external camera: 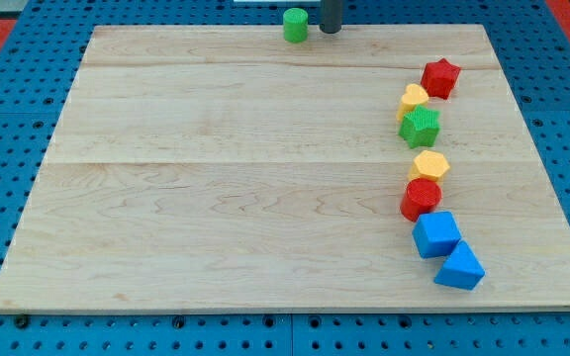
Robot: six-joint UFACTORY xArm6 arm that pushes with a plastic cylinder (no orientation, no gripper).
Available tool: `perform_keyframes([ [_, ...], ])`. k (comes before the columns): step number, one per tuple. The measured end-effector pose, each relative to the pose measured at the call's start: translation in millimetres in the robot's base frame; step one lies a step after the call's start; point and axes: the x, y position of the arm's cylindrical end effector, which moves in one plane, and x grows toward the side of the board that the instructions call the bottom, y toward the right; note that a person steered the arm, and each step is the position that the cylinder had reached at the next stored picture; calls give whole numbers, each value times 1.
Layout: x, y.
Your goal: Push green circle to top center
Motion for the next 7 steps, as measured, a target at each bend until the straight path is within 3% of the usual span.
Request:
perform_keyframes([
  [2,-1,-8],
  [4,123,-29],
  [5,103,16],
  [6,36,38],
  [7,4,22],
])
